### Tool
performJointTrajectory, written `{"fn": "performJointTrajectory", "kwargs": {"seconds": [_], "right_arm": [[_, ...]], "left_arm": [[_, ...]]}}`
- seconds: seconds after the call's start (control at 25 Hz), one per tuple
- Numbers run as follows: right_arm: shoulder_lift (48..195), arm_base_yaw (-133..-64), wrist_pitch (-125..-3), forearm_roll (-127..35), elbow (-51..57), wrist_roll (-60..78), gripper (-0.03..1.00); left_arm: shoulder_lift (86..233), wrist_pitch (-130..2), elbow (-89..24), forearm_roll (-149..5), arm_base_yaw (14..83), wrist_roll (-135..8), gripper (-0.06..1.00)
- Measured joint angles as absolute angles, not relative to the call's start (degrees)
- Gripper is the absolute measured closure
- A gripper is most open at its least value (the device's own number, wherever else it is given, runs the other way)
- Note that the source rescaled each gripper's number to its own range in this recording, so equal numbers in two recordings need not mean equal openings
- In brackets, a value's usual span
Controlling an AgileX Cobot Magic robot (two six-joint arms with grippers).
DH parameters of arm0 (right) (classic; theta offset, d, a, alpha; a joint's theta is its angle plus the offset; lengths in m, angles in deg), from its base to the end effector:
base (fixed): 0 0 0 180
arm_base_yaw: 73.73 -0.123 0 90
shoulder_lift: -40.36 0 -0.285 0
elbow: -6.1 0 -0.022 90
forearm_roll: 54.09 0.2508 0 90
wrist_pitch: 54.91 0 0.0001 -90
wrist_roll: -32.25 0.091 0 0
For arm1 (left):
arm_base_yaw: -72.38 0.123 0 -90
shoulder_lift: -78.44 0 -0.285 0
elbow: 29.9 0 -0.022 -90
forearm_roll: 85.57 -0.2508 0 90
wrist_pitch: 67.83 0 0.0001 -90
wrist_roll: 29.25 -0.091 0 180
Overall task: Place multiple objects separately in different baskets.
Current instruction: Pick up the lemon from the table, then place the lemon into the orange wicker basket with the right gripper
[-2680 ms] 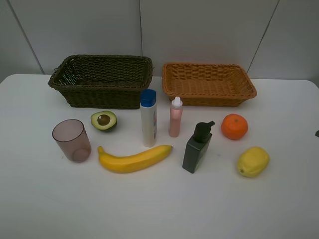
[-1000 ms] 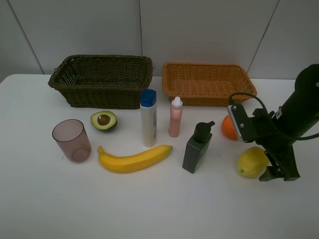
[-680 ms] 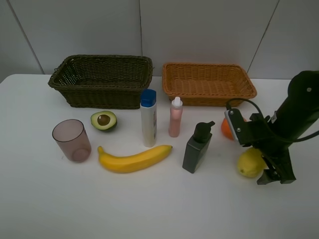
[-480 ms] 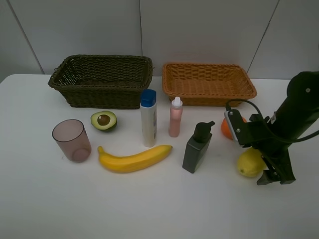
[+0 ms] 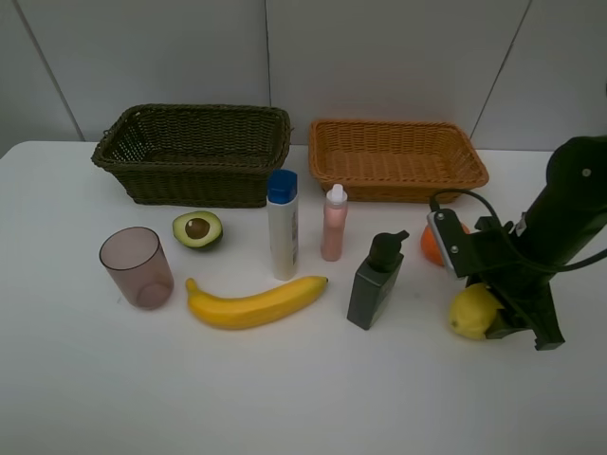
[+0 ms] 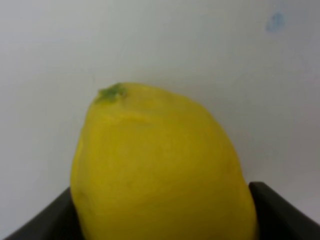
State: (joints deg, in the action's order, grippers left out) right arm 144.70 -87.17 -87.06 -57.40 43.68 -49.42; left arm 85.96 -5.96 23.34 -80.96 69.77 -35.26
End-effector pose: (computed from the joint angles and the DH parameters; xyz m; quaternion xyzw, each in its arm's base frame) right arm 0.2457 0.0558 0.1248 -0.7526 0.6563 -0.0428 0.0335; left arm 0.0017 -0.0065 0.2531 0.0663 0.8741 -0.0260 0.4806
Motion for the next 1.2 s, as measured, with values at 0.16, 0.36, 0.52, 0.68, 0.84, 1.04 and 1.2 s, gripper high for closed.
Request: {"fn": "performJointTrajectory", "kwargs": {"seconds": [0.16,0.36,0.52,0.68,0.84,1.04,1.2], "right_arm": [[144.70,-87.17,-87.11,-57.45,43.68,-49.38,0.49],[144.70,-87.17,-87.36,-57.50,43.68,-49.38,0.49],[144.70,-87.17,-87.74,-57.56,43.68,-49.38,0.49],[144.70,-87.17,-89.03,-57.56,43.68,-49.38,0.49],[144.21,-87.17,-90.21,-57.61,43.68,-49.38,0.49],[141.29,-87.17,-92.51,-57.61,43.68,-49.38,0.49],[137.35,-87.17,-93.79,-57.82,43.68,-49.38,0.49]], "left_arm": [[85.96,-5.96,23.34,-80.96,69.77,-35.26,-0.05],[85.96,-5.96,23.34,-80.96,69.77,-35.26,-0.05],[85.96,-5.96,23.34,-80.96,69.77,-35.26,-0.05],[85.96,-5.96,23.34,-80.96,69.77,-35.26,-0.05],[85.96,-5.96,23.34,-80.96,69.77,-35.26,-0.05],[85.96,-5.96,23.34,-80.96,69.77,-35.26,-0.05],[85.96,-5.96,23.34,-80.96,69.77,-35.26,-0.05]]}}
